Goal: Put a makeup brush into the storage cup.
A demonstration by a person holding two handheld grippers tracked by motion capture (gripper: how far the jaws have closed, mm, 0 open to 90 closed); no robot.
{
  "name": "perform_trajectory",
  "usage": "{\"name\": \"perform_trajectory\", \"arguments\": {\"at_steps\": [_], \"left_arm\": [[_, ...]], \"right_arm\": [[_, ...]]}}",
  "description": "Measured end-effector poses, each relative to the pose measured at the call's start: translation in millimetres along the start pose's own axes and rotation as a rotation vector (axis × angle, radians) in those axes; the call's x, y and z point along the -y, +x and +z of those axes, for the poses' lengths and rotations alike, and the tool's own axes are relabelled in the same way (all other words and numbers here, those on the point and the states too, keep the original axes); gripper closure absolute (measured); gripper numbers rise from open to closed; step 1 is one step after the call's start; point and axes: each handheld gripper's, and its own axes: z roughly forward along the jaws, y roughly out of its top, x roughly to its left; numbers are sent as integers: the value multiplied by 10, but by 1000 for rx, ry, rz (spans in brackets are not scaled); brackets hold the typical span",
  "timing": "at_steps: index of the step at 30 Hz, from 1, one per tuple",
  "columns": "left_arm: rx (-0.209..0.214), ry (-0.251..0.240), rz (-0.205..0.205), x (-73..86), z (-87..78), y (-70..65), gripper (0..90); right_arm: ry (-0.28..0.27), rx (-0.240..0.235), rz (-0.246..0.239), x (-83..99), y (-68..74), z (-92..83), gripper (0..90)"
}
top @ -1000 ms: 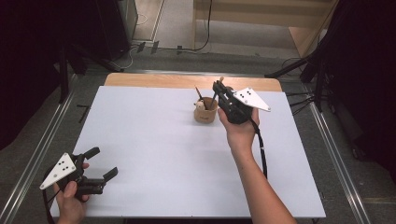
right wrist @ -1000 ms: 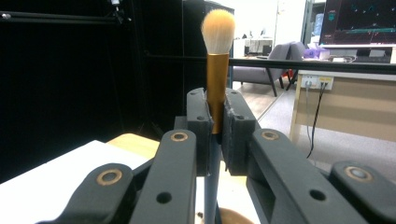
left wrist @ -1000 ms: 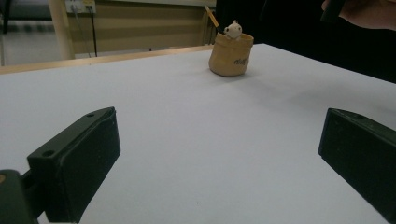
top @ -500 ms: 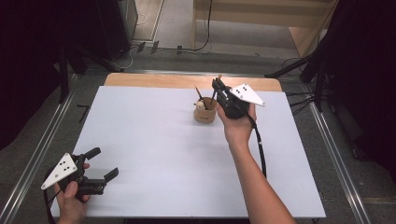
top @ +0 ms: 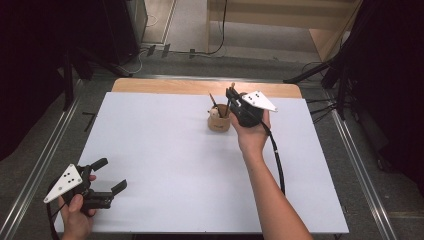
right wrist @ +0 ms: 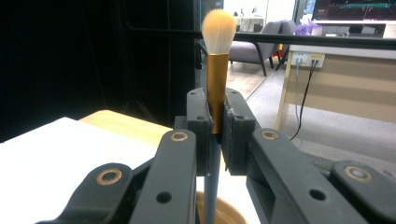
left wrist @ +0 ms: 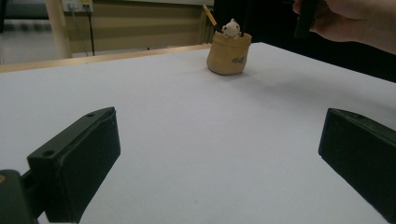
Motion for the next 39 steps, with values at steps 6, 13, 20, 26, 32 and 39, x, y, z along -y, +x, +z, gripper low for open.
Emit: {"name": "perform_trajectory", "arguments": {"at_steps": [6, 13, 20, 26, 32, 39], "left_arm": [[0, 1, 2, 0, 3, -3, 0], [2, 2, 2, 2, 5, -1, 0], [1, 0, 1, 3, 5, -1, 0], [2, 2, 1, 4, 8, 0, 0], [2, 4, -1, 7, 11, 0, 0], [5, 4, 1, 6, 18, -10, 0]], "right_arm": [[24, 4, -1, 71, -3, 56, 847], [58, 16, 14, 157, 11, 98, 846], [118, 27, 21, 249, 5, 129, 846], [151, 31, 24, 293, -14, 136, 830], [145, 43, 64, 241, -32, 72, 533], [167, 54, 98, 199, -57, -96, 243]]}}
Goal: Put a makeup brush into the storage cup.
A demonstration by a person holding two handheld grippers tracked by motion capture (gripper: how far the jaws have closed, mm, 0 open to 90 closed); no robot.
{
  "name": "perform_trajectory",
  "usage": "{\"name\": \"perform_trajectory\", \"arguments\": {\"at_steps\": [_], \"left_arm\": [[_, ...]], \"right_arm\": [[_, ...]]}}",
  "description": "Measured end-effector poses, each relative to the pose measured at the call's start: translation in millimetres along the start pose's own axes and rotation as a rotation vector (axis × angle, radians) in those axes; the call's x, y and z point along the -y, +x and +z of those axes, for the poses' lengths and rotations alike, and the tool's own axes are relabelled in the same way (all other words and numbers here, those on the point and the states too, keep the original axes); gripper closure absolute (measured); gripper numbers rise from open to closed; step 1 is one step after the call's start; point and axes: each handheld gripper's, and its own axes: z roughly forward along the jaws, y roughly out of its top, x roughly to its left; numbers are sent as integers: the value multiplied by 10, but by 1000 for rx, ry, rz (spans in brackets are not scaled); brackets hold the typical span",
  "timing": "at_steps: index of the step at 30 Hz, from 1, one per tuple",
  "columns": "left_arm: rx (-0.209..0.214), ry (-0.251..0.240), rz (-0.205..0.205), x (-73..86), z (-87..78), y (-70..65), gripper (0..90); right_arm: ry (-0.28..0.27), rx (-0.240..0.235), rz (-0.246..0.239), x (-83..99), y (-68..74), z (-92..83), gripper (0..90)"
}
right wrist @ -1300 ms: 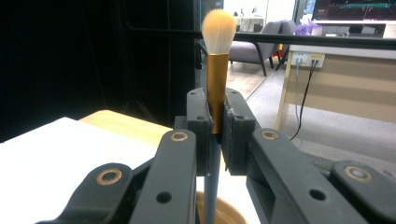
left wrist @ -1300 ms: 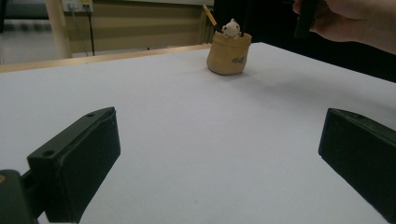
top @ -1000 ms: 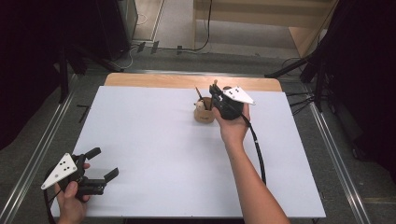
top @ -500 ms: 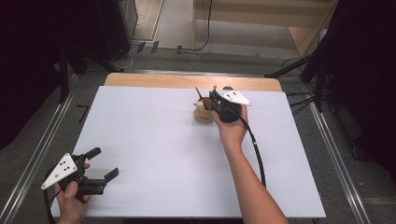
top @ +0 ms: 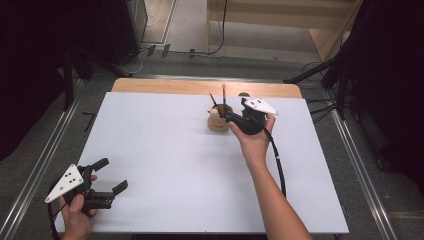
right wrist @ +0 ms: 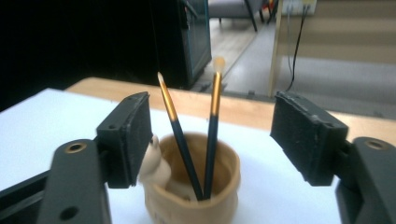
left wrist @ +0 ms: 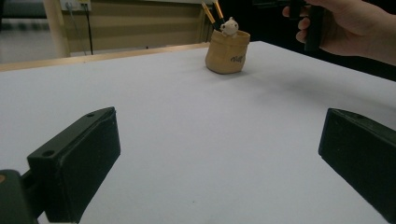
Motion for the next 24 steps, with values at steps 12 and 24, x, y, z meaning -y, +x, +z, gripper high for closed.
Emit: {"name": "perform_trajectory", "arguments": {"at_steps": [12, 24], "left_arm": [[-2, 7, 4, 2, 24, -16, 0], [-6, 9, 7, 0, 24, -15, 0]], "right_arm": [[-12, -30, -85, 219, -76, -405, 133], [-7, -63, -98, 354, -204, -743, 0]]}}
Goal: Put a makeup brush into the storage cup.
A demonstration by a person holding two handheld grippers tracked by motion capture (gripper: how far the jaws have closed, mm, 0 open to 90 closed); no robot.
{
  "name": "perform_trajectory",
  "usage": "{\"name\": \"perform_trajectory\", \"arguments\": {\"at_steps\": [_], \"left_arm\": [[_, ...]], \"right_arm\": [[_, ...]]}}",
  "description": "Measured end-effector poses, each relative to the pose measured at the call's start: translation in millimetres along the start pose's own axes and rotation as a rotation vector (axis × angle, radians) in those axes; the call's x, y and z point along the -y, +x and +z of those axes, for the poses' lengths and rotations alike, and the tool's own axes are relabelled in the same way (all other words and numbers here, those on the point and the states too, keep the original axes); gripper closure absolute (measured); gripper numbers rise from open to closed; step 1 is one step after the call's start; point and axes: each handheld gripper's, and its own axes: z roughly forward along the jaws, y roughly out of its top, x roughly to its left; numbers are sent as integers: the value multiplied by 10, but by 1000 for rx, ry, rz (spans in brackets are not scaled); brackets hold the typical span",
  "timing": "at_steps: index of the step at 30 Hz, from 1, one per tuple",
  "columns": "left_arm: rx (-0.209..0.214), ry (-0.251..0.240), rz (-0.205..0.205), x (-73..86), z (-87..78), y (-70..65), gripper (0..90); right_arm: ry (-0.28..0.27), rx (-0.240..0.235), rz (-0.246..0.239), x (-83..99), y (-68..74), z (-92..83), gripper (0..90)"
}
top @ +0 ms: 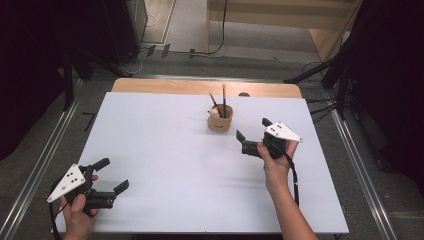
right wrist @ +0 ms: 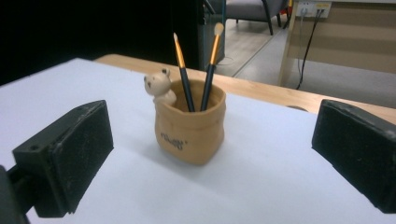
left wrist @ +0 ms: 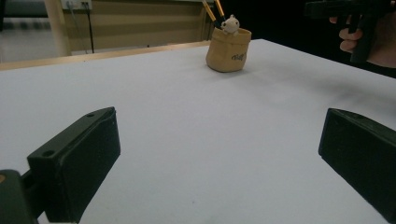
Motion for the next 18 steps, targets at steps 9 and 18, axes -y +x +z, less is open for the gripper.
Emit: {"name": "perform_trajectory", "arguments": {"at_steps": [9, 18], "left_arm": [[-2, 0, 2, -3, 1, -8, 0], [-2, 4, 10, -5, 19, -22, 0]], "right_arm": [[3, 9, -22, 139, -45, -247, 0], [-16, 37, -7, 283, -135, -531, 0]]}}
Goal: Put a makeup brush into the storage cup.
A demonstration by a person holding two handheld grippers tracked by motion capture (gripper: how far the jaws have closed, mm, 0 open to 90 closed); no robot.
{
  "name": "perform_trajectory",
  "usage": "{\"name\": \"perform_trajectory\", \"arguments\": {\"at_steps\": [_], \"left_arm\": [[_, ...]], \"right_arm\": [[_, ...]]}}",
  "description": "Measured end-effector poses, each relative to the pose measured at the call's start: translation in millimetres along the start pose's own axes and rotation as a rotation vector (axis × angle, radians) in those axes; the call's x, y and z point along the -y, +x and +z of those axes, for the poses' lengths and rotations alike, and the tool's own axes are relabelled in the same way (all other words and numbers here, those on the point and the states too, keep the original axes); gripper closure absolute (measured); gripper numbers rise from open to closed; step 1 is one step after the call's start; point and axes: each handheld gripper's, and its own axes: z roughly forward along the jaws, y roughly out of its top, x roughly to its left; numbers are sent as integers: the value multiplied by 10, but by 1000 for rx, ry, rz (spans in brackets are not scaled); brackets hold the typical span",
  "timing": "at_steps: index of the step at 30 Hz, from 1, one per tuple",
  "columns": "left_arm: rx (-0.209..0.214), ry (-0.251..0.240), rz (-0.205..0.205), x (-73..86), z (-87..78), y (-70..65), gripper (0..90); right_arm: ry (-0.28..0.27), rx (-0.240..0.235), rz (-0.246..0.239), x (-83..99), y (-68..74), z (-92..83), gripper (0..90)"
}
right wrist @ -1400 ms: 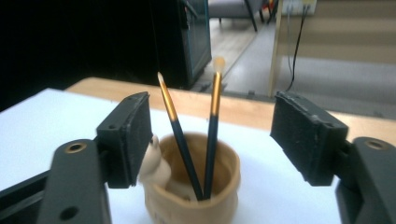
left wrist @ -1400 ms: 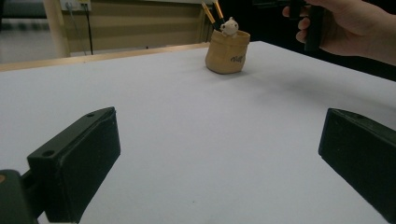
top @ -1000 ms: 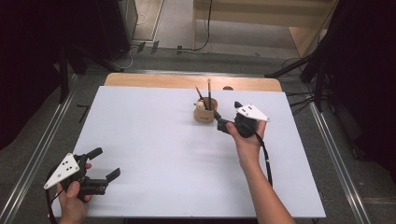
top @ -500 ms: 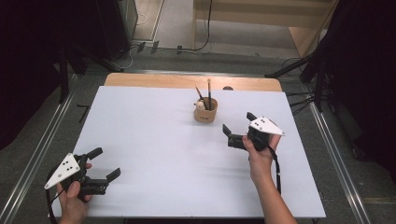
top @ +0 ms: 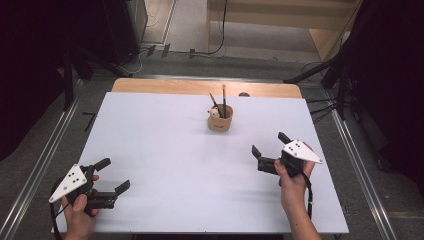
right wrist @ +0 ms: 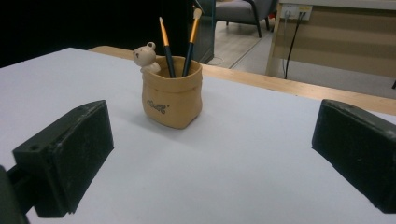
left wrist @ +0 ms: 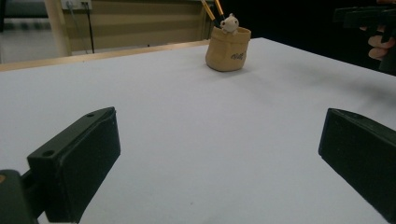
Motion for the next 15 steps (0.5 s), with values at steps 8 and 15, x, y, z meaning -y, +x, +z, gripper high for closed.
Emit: {"name": "perform_trajectory", "arguments": {"at_steps": [8, 15], "left_arm": [[-2, 1, -1, 1, 3, -1, 0], [-3, 0, -5, 3, -3, 4, 0]], "right_arm": [[-1, 17, -3, 116, -60, -184, 0], [0, 26, 0, 201, -115, -316, 0]]}}
